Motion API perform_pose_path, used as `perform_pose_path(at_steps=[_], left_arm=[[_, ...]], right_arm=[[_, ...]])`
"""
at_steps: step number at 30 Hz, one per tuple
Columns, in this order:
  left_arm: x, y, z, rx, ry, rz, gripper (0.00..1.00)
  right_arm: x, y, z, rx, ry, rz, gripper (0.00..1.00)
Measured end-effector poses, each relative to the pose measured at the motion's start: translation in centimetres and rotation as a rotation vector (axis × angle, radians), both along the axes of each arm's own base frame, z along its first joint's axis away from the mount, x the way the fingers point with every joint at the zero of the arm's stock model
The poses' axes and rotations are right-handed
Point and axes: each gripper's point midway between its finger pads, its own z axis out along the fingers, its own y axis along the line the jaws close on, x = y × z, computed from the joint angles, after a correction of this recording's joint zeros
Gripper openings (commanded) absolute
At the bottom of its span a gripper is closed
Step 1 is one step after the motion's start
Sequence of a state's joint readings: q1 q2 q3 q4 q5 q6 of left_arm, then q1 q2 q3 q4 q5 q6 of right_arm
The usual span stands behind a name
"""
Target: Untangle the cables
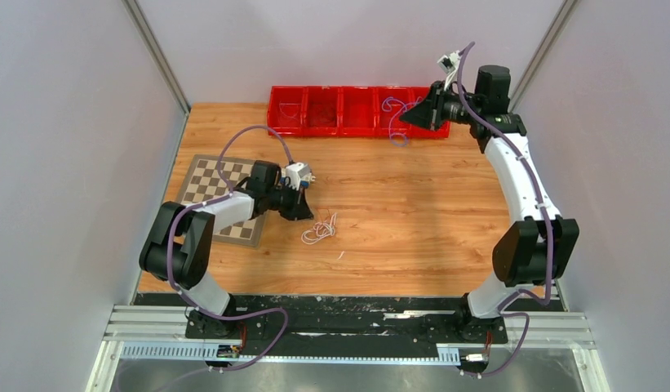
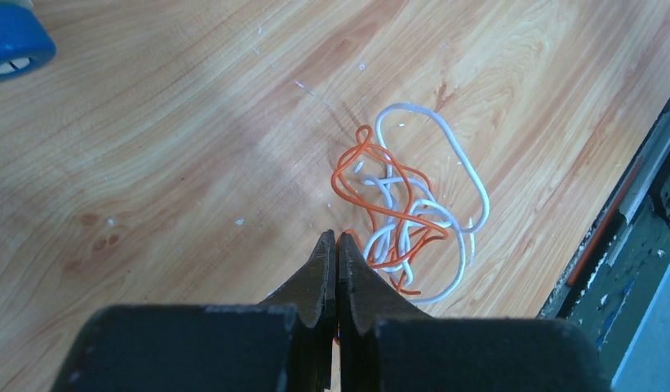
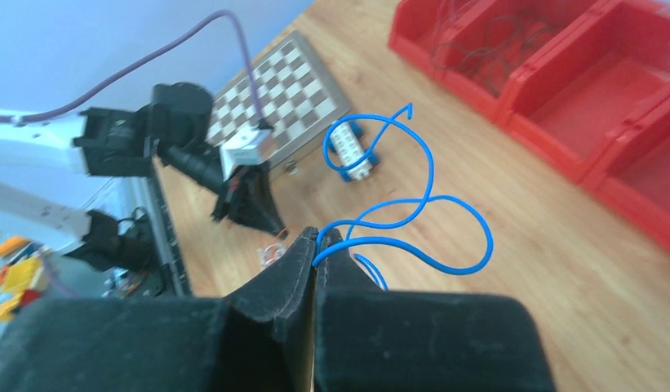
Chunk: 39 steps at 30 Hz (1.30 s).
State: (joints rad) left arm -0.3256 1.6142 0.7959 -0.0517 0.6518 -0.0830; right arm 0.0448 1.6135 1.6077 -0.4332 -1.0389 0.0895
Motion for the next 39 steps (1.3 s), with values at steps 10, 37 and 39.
perform_pose_path(at_steps=[10, 37, 39], left_arm=[[2.5, -1.0, 2.9, -0.029, -0.069, -0.009, 0.0], [3.3, -5.9, 5.5, -0.143, -0.043, -0.111, 0.0], [3.2, -7.0, 7.1, -0.199, -0.055, -0.12, 0.0]], right_arm=[[12.0, -0.5, -3.7, -0.021, -0.048, -0.127, 0.0], [13.1, -1.7, -17.3, -0.167, 0.096, -0.181, 0.88], [10.4, -1.7, -16.0, -0.176, 0.087, -0.153, 0.9]])
